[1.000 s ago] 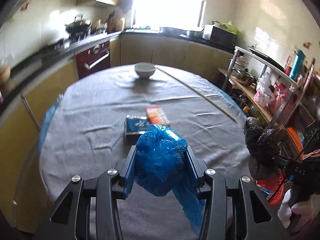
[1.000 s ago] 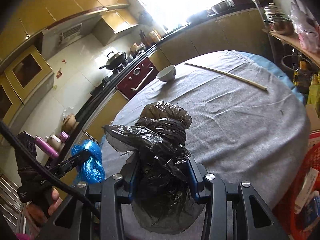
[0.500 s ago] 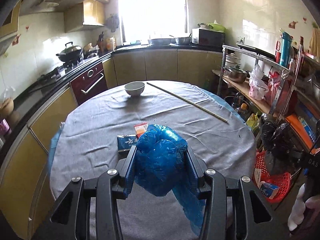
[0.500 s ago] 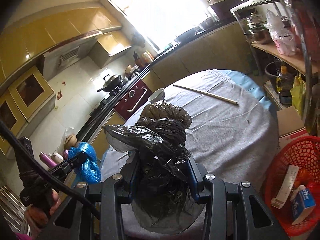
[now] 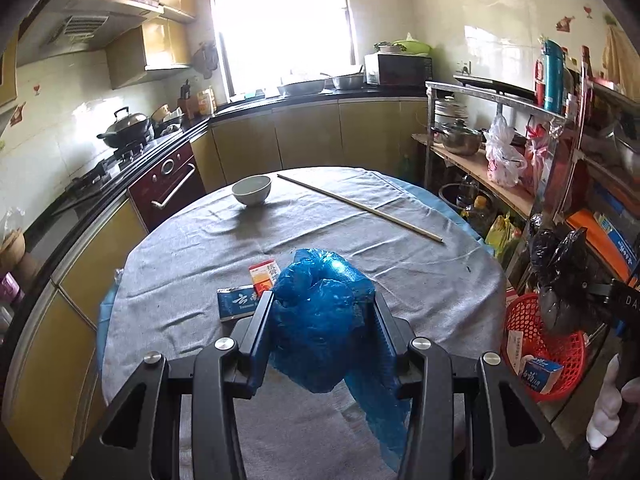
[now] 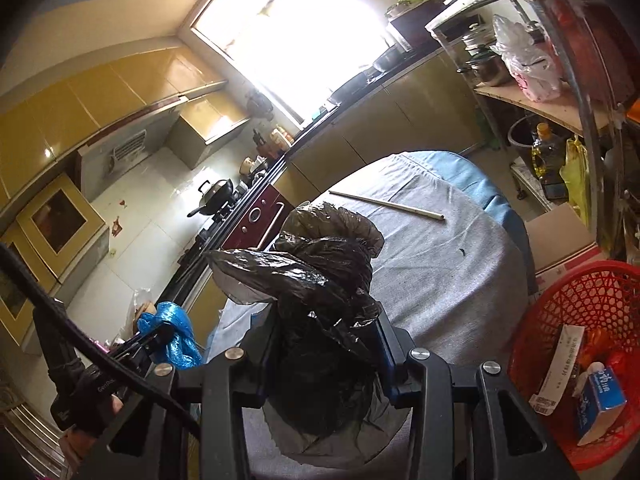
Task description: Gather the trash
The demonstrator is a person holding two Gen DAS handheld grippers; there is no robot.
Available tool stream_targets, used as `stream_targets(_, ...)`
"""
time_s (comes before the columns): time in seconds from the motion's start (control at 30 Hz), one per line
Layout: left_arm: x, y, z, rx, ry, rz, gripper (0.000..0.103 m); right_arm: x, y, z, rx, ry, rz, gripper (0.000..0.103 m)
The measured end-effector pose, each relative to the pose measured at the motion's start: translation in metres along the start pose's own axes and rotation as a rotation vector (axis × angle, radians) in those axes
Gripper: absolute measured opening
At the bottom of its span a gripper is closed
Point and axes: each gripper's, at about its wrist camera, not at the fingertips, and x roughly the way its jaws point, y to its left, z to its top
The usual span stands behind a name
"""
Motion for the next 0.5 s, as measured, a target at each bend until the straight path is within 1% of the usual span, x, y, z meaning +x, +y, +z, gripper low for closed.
stream_targets(0.5, -0.001, -0.047, 0.010, 0.105, -0.013, -0.017, 0.047, -0.034, -0.043, -0.001, 0.097, -0.056, -0.017, 0.043)
